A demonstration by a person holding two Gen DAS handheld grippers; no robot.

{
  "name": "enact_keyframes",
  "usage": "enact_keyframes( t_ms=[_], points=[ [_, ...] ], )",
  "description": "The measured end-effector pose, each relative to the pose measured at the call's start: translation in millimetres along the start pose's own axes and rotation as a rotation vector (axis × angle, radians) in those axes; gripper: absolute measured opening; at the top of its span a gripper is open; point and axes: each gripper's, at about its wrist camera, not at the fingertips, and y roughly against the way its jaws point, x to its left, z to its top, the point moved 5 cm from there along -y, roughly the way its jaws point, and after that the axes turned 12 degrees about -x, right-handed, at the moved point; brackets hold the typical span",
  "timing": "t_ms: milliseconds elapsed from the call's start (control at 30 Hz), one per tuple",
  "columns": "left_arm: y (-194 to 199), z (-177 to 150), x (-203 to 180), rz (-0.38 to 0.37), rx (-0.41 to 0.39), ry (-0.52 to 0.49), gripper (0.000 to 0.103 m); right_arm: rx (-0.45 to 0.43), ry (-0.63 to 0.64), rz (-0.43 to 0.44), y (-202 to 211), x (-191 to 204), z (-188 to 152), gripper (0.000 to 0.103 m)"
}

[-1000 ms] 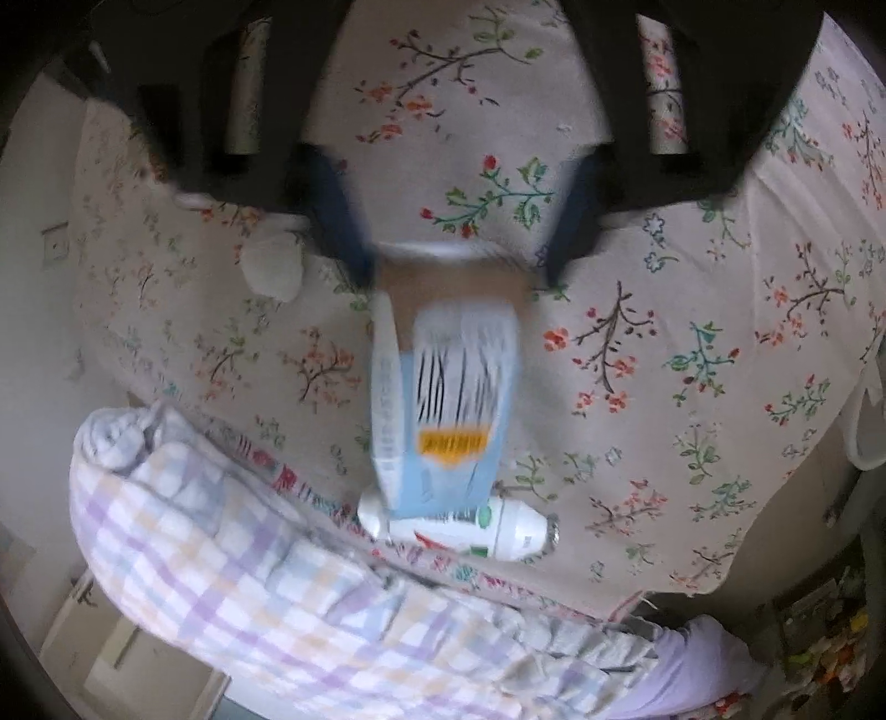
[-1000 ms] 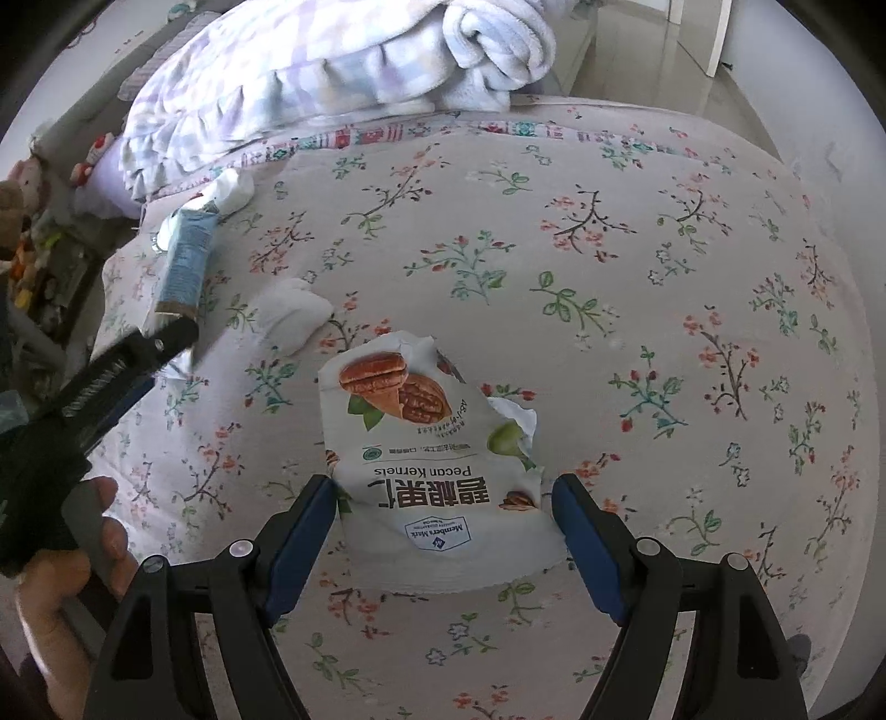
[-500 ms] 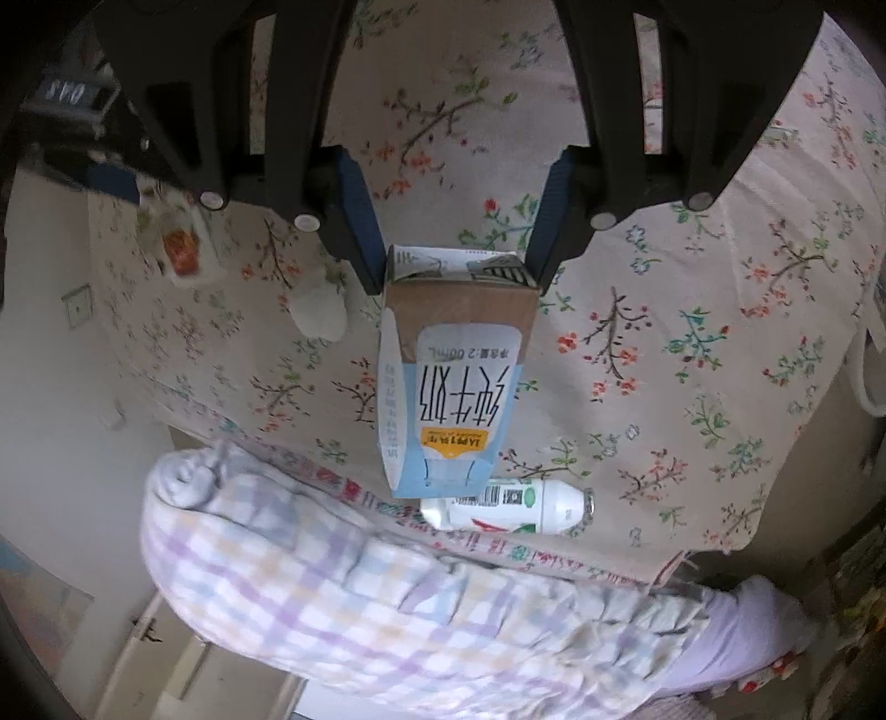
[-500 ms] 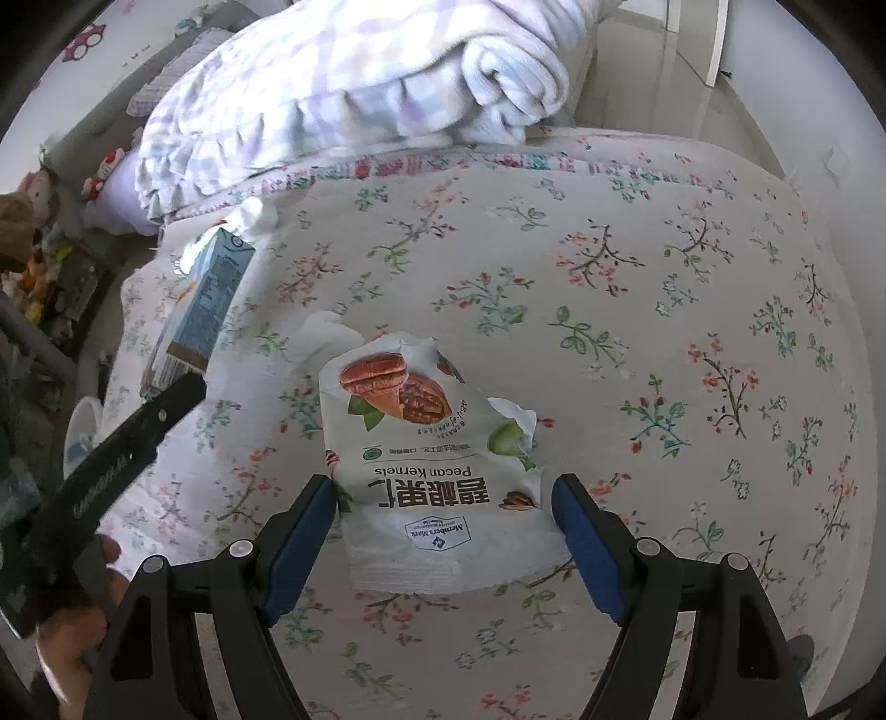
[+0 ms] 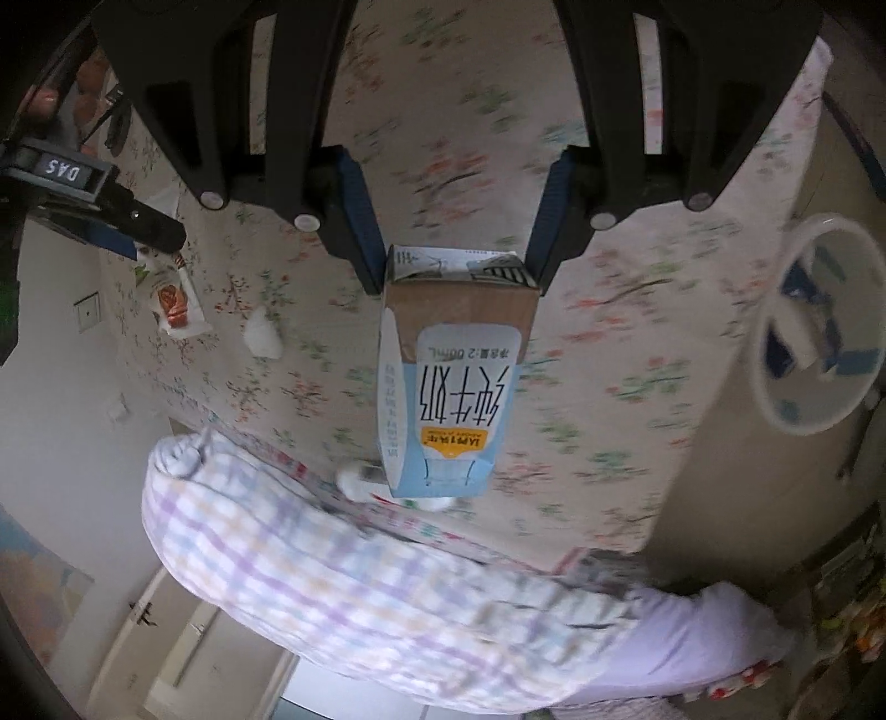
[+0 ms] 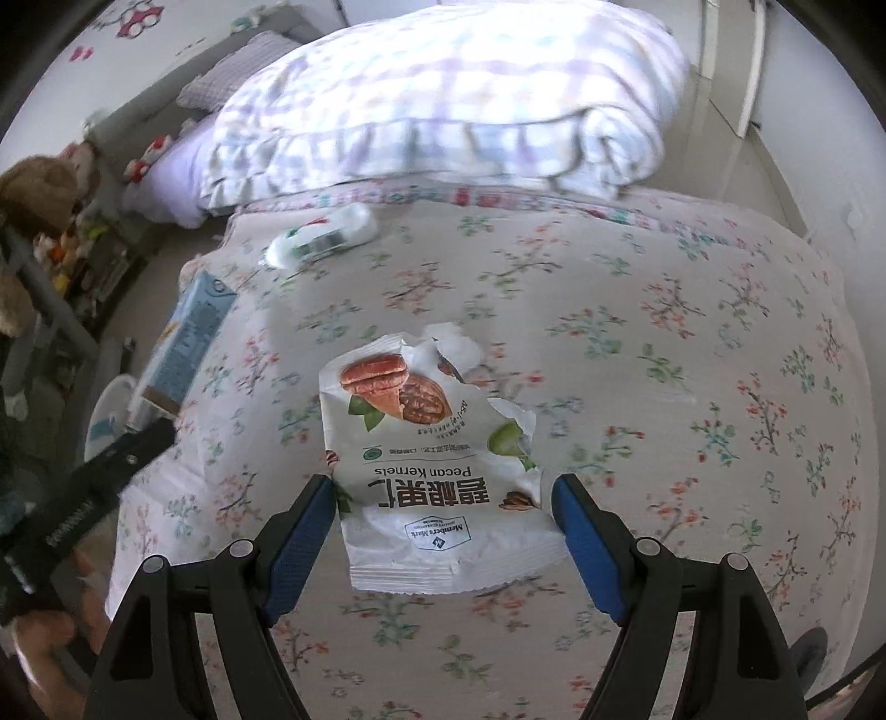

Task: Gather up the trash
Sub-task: 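Carry the milk carton to the wastebasket and open the left tool while the right tool carries the pecan bag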

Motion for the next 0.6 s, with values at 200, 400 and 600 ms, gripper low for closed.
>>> enact_keyframes(
  t_ms=[200, 400, 600],
  points=[
    [31, 8, 53, 0.047, -0.034, 0.055, 0.053, -0.018, 0.092, 0.018, -1, 40, -7, 0.081],
    [56, 16, 113, 0.115, -0.065, 0.113, 0.053, -0.024, 0.17, 0.027, -3, 66, -12, 0.081],
    [71, 10, 170, 0.182, -0.053, 0.193, 0.053, -0.04, 0.217, 0.087, 9, 90, -14, 0.081]
  ],
)
